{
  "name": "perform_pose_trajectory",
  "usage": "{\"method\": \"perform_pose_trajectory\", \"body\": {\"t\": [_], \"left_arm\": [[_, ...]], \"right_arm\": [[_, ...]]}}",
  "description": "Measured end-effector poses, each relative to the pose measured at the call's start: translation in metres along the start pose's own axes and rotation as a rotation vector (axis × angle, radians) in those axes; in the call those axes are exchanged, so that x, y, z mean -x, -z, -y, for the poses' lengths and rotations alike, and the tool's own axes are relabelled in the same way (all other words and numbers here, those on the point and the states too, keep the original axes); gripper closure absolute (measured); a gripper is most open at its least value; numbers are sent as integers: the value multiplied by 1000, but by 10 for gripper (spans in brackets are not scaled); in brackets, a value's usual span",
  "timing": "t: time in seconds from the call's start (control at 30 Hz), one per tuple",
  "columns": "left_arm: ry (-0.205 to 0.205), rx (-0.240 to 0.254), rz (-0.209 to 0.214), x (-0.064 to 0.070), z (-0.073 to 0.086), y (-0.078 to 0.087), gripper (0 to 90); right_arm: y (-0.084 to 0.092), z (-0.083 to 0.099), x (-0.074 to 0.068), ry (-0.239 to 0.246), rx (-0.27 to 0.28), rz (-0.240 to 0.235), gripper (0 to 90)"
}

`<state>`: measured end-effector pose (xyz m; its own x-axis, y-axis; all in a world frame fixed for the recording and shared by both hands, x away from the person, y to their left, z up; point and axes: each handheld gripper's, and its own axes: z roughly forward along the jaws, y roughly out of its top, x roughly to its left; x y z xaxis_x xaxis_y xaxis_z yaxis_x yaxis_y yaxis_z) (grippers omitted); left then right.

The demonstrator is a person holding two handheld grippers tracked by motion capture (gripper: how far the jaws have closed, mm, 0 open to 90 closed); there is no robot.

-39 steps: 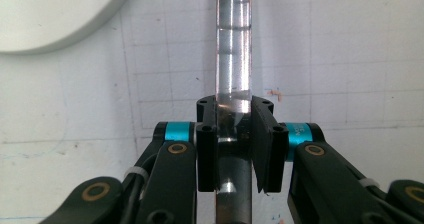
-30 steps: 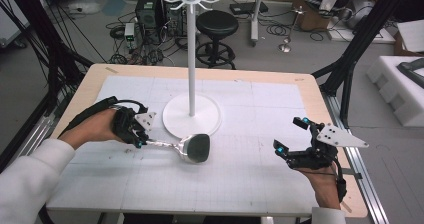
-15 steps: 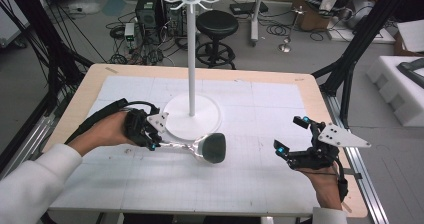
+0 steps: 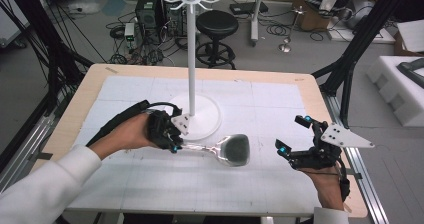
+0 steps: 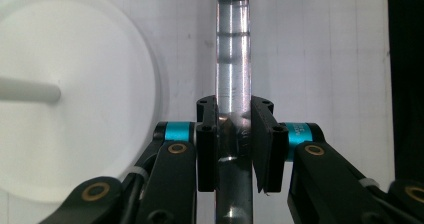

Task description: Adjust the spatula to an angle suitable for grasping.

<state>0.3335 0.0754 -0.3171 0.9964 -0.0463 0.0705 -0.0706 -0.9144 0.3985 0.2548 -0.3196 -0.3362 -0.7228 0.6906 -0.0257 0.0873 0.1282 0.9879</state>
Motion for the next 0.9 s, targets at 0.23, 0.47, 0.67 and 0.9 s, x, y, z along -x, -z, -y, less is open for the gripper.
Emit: {"method": "perform_pose_trajectory", "body": {"t": [0.23,0.47,0.67,0.9], "left_arm": [[-21,34,9,3,-32,-21,749],[-33,28,26,3,-41,-43,749],[-39,29,37,5,-48,-63,748],[-42,31,52,8,-51,-81,748]], "right_arm": [[4,-2,1,-1,8,2,3],[7,-2,2,1,14,3,3],[7,-3,2,3,18,3,3],[7,-2,3,2,18,4,3]]}}
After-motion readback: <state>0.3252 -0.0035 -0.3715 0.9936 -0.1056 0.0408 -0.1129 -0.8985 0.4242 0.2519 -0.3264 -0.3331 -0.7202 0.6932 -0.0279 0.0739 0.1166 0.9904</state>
